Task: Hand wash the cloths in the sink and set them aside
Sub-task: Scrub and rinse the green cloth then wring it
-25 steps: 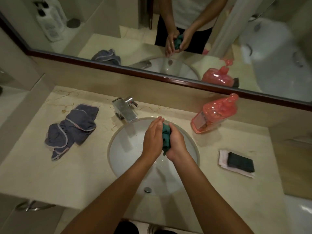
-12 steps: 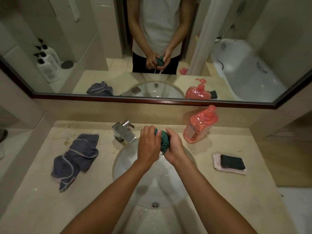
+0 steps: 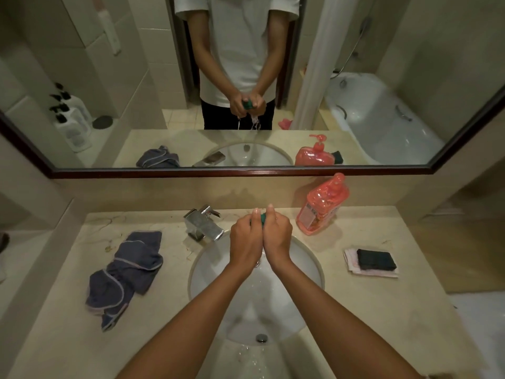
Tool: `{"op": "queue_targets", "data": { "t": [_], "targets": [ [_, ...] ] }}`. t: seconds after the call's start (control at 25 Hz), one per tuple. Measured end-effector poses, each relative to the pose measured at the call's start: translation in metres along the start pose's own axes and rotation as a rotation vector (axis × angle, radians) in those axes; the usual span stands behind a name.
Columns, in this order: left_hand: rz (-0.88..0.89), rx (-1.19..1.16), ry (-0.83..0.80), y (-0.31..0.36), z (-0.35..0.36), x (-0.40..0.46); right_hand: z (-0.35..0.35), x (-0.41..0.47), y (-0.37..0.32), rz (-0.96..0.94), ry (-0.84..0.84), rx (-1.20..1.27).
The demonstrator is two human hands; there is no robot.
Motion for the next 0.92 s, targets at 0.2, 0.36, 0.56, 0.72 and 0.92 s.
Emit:
{"op": "queue_targets", "data": {
  "t": [0.2,0.36,0.56,0.72,0.92],
  "targets": [
    [-0.067,-0.012,0.005,-0.017,0.006,0.014,0.012,0.005,0.018,0.028,0.007,-0.053],
    [-0.118,-0.009,-0.016,-0.034,0.012,0.022,0.020,0.005,0.036,0.058,-0.006,-0.064],
    [-0.138,-0.039,-0.050,-0.042,0.017,0.022,0.021,0.005,0.049,0.058,0.014,-0.047],
    [-0.172,-0.055,-0.088,-0.033,0.024,0.023,0.013,0.011,0.050,0.046,0.033,-0.044],
    [-0.309,-0.075,-0.155,-0.021,0.036,0.018,-0.004,0.020,0.045,-0.045,-0.011,-0.137]
  ]
}}
Point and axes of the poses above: each hand's wrist, its own x-axis towards the middle knuckle, its own z-axis out of the palm, y = z × x, the point moved 5 cm from there along x, towards the middle knuckle, and after that the axes turned 14 degrees about -z, right-handed, at the moved point
